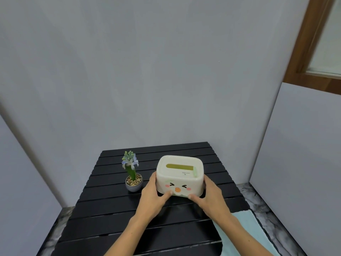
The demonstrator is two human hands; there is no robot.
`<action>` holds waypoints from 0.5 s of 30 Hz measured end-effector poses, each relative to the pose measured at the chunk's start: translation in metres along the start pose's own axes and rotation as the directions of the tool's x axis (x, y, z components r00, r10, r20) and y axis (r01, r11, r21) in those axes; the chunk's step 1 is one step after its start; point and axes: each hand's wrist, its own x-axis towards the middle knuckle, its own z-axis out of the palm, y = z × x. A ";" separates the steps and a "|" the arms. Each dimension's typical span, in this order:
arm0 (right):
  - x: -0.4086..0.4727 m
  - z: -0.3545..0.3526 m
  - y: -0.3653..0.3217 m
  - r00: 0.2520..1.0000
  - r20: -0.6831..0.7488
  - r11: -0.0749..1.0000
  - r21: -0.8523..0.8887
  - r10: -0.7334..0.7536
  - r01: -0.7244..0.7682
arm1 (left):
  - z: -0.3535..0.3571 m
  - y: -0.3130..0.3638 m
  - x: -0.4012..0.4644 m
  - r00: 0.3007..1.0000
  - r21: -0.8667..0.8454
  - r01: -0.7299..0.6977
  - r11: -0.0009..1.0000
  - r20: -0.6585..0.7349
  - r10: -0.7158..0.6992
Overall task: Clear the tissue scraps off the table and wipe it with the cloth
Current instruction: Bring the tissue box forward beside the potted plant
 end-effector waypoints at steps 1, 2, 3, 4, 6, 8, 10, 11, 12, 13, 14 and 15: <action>-0.002 0.000 0.000 1.000 0.001 1.000 0.001 0.000 0.000 | -0.001 0.000 -0.001 1.000 0.001 0.002 1.000 0.003 -0.002; -0.003 0.000 -0.001 1.000 0.002 1.000 0.001 -0.001 0.001 | -0.001 0.001 -0.003 1.000 0.002 0.003 1.000 0.006 -0.003; -0.005 0.000 -0.002 1.000 0.002 1.000 0.001 0.000 0.000 | -0.002 0.001 -0.004 1.000 0.004 0.003 1.000 0.008 -0.003; -0.007 0.000 -0.002 1.000 0.001 1.000 0.001 0.000 0.000 | -0.002 0.001 -0.005 1.000 0.008 0.002 1.000 0.010 -0.003; -0.010 0.000 -0.003 1.000 -0.002 1.000 0.004 0.001 -0.001 | -0.003 0.001 -0.008 1.000 0.015 0.003 1.000 0.012 -0.003; -0.014 -0.001 -0.005 1.000 -0.001 1.000 0.009 0.001 -0.001 | -0.004 0.001 -0.010 1.000 0.018 0.007 1.000 0.010 -0.007; -0.016 -0.001 -0.007 1.000 0.002 1.000 0.005 0.002 -0.002 | -0.005 -0.001 -0.011 1.000 0.019 0.013 1.000 0.010 -0.013; -0.018 -0.001 -0.007 1.000 0.002 1.000 0.004 0.002 -0.002 | -0.005 -0.001 -0.012 1.000 0.018 0.014 1.000 0.009 -0.014; -0.019 -0.001 -0.008 1.000 0.000 1.000 0.002 0.000 0.000 | -0.005 -0.002 -0.013 1.000 0.017 0.012 1.000 0.010 -0.012; -0.021 -0.002 -0.008 1.000 -0.001 1.000 0.000 -0.001 0.001 | -0.006 -0.002 -0.015 1.000 0.018 0.010 1.000 0.012 -0.010; -0.022 -0.002 -0.008 1.000 -0.001 1.000 -0.001 -0.003 0.003 | -0.006 -0.002 -0.016 1.000 0.019 0.008 1.000 0.013 -0.009; -0.023 -0.002 -0.008 1.000 0.002 1.000 -0.002 -0.004 0.004 | -0.005 -0.002 -0.017 1.000 0.018 0.009 1.000 0.013 -0.009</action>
